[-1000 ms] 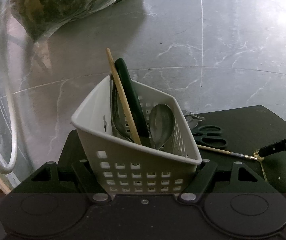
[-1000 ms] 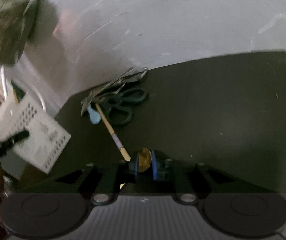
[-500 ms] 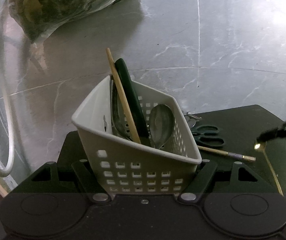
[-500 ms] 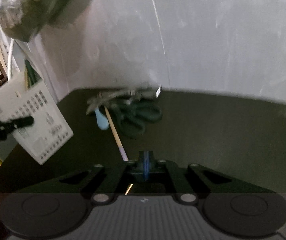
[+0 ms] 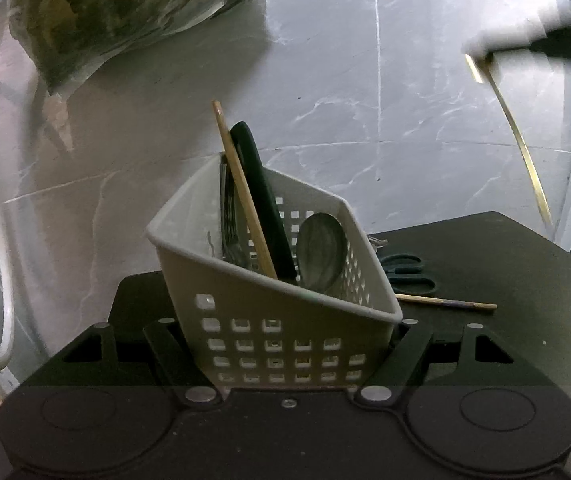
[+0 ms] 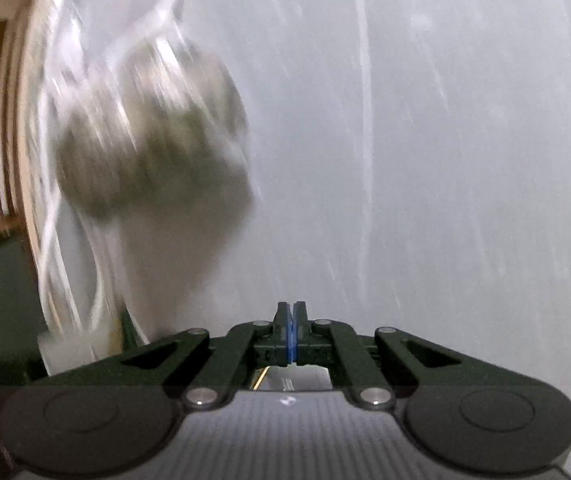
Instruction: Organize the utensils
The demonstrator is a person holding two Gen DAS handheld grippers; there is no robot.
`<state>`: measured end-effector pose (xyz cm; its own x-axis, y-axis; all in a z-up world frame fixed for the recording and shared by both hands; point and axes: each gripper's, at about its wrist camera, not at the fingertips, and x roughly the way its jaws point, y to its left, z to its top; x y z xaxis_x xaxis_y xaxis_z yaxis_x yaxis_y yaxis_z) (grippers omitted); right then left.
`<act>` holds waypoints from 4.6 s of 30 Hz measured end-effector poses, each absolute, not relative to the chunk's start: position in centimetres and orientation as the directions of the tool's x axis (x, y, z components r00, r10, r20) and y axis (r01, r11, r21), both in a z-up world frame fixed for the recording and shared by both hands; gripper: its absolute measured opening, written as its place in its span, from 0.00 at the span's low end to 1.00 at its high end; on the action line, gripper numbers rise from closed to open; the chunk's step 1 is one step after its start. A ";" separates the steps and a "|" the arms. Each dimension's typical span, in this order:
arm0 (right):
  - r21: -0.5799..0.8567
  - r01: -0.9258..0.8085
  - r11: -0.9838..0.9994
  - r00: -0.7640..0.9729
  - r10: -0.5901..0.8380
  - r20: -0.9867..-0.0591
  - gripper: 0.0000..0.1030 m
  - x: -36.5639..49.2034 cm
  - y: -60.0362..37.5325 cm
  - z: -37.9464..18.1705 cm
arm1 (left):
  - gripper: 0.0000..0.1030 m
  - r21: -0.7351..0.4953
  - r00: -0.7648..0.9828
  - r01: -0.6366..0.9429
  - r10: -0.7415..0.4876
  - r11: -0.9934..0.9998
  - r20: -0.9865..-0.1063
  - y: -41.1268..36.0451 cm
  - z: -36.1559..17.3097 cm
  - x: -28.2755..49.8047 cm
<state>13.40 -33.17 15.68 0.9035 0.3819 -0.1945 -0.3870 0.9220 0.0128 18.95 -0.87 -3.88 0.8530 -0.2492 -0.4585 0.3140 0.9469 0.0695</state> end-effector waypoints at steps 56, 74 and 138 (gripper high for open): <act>0.759 0.086 0.646 0.661 0.533 -0.528 0.97 37.2 -29.2 -5.9 | 0.74 0.043 0.874 0.137 -0.100 0.990 -0.475 -0.2 -3.7 18.4; 0.647 0.097 0.756 0.650 0.444 -0.617 0.15 36.9 -26.5 -7.3 | 0.74 0.048 0.874 0.138 -0.098 0.989 -0.476 -0.1 -3.7 18.4; 0.615 -0.174 0.769 0.699 0.536 -0.473 1.00 32.3 -32.1 -2.8 | 0.75 0.048 0.859 0.224 -0.173 0.973 -0.482 -0.2 -3.5 17.8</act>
